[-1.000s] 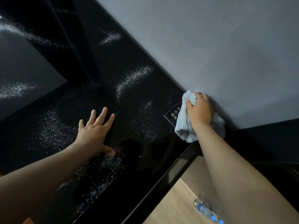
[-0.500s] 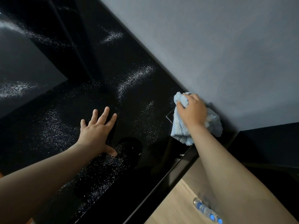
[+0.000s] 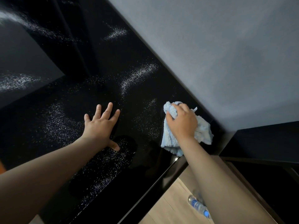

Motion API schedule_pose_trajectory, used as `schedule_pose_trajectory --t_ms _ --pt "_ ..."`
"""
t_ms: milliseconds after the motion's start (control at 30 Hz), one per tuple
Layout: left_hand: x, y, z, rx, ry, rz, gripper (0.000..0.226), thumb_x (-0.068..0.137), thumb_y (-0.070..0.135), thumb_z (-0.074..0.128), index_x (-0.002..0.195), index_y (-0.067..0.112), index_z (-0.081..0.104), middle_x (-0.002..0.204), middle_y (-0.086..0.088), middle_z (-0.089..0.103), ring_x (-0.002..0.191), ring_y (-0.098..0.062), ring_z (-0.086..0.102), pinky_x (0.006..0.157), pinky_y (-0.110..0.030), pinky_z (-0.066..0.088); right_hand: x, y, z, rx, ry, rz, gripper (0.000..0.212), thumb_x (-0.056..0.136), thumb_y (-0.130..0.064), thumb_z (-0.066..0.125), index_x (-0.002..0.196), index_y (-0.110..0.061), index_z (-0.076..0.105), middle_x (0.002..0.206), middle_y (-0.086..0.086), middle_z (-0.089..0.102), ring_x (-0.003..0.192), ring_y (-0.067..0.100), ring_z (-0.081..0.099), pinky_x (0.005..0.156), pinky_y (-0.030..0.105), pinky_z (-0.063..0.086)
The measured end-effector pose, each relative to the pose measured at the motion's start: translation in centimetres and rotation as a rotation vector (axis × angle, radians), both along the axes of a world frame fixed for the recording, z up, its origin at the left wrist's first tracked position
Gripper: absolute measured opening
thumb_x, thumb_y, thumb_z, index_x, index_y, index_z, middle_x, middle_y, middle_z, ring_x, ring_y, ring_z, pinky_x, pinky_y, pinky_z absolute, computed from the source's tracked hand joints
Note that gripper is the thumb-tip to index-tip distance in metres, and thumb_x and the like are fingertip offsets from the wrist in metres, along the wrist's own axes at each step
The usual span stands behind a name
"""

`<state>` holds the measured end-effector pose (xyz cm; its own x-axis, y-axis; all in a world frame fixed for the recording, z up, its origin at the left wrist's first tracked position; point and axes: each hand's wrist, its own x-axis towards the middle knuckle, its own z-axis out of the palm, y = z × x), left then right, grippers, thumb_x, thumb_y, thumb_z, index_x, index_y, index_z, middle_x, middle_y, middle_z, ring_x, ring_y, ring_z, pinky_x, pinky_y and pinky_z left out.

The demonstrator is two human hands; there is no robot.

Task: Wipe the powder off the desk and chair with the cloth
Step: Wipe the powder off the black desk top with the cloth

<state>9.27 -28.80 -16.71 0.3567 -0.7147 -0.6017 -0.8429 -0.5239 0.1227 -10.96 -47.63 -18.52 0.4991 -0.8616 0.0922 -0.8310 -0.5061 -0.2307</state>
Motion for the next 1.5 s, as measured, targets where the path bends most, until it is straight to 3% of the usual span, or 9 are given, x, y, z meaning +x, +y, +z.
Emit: schedule_pose_trajectory --t_ms 733,900,1067,1267,1500 --pt "-0.1 0.4 0.1 -0.038 -0.027 -0.033 0.141 0.050 0.068 0.079 0.152 0.029 -0.010 0.158 -0.001 -0.022 0.146 -0.037 -0.014 0.111 -0.066 0.012 0.6 10.5 -0.5 0.058 -0.004 0.022 0.040 0.082 -0.041 0.064 0.119 -0.024 0.067 0.116 -0.005 0.063 0.095 0.024 0.059 0.070 0.030 0.046" --pt "0.5 1.3 0.7 -0.067 -0.011 -0.067 0.129 0.060 0.068 0.075 0.154 0.024 -0.003 0.160 -0.007 -0.015 0.147 -0.036 -0.008 0.116 -0.058 0.013 0.8 13.4 -0.6 0.060 -0.023 0.022 0.039 0.081 -0.042 0.064 0.116 -0.024 0.068 0.113 -0.005 0.063 0.093 0.023 0.060 0.072 0.031 0.049" --pt "1.5 4.9 1.5 -0.074 -0.056 -0.166 0.120 0.067 0.072 0.065 0.154 0.022 0.000 0.161 -0.005 -0.005 0.147 -0.034 -0.006 0.118 -0.055 0.007 1.0 16.2 -0.5 0.074 -0.046 0.037 0.038 0.081 -0.041 0.065 0.115 -0.024 0.068 0.112 -0.005 0.063 0.093 0.024 0.060 0.074 0.031 0.050" --pt "0.4 12.0 1.3 -0.080 0.023 -0.212 0.115 0.073 0.068 0.064 0.154 0.023 -0.004 0.160 -0.002 -0.016 0.147 -0.030 -0.015 0.118 -0.048 0.000 1.3 19.3 -0.3 0.088 -0.015 0.034 0.039 0.082 -0.041 0.064 0.117 -0.023 0.067 0.112 -0.005 0.062 0.092 0.024 0.059 0.072 0.033 0.051" --pt "1.1 18.1 1.7 -0.065 -0.054 -0.191 0.112 0.075 0.072 0.056 0.153 0.024 -0.008 0.159 -0.002 -0.019 0.147 -0.031 -0.014 0.119 -0.049 0.002 1.7 23.4 0.1 0.124 -0.005 0.046 0.038 0.083 -0.040 0.064 0.118 -0.023 0.066 0.114 -0.004 0.062 0.095 0.024 0.058 0.074 0.033 0.050"
